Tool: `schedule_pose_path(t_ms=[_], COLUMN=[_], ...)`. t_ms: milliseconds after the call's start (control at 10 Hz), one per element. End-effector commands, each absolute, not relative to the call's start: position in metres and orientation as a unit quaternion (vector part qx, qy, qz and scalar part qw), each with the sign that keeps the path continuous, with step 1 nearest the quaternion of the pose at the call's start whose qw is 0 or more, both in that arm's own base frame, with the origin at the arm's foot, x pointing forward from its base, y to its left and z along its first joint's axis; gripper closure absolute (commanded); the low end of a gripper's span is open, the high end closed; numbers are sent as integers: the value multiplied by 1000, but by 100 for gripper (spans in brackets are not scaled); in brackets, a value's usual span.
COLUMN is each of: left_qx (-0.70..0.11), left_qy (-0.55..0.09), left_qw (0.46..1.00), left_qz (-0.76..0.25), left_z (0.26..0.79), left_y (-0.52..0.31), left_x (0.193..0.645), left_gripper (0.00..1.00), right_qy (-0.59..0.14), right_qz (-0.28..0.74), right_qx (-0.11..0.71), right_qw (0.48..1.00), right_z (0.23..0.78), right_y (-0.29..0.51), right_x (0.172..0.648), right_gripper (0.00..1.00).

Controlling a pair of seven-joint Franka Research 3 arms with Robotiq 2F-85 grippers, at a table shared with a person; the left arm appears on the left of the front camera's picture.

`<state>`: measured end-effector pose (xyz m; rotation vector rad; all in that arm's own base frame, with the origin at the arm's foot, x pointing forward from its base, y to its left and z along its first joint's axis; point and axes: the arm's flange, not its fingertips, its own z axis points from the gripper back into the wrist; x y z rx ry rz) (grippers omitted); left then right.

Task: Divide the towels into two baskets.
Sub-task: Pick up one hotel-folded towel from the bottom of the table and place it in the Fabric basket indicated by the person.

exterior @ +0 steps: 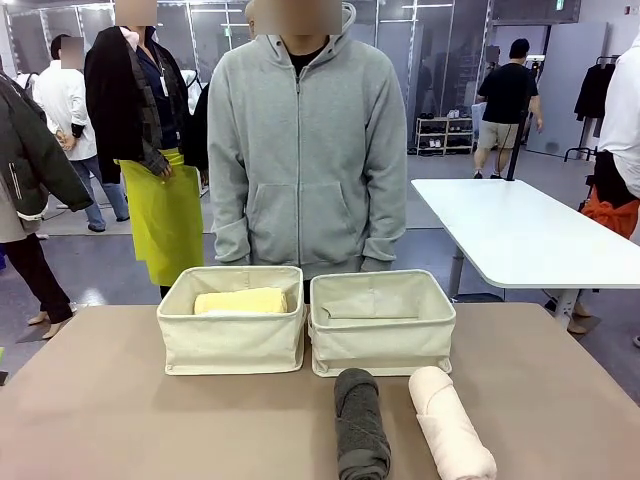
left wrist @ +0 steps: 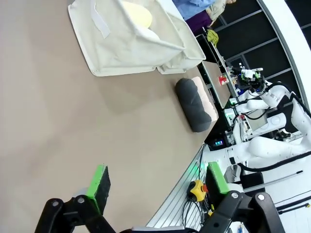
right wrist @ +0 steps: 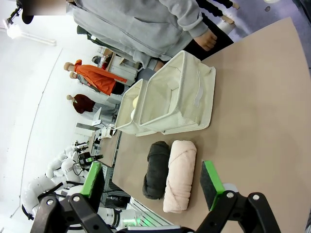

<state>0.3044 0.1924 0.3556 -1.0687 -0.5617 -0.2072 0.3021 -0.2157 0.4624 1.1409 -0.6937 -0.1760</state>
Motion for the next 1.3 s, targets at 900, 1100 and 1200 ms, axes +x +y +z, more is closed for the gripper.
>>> schedule_pose_path(t_ms=[900, 1100, 1200], left_qx=[-507, -507, -507], left_qy=[-261, -261, -261], left_qw=[815, 815, 815], left_qz=[-100, -100, -100], left_z=[357, 357, 357], left_y=[191, 191, 191], left_x=[296, 296, 296], left_gripper=[0, 0, 0], right_qy=[-328, -321, -294], right_qz=[-79, -82, -25], right_qx=[532, 528, 518], right_qw=[776, 782, 803], right_z=[463, 462, 474], right_y=[-214, -216, -193], right_x=[300, 302, 309], right_gripper=[0, 0, 0])
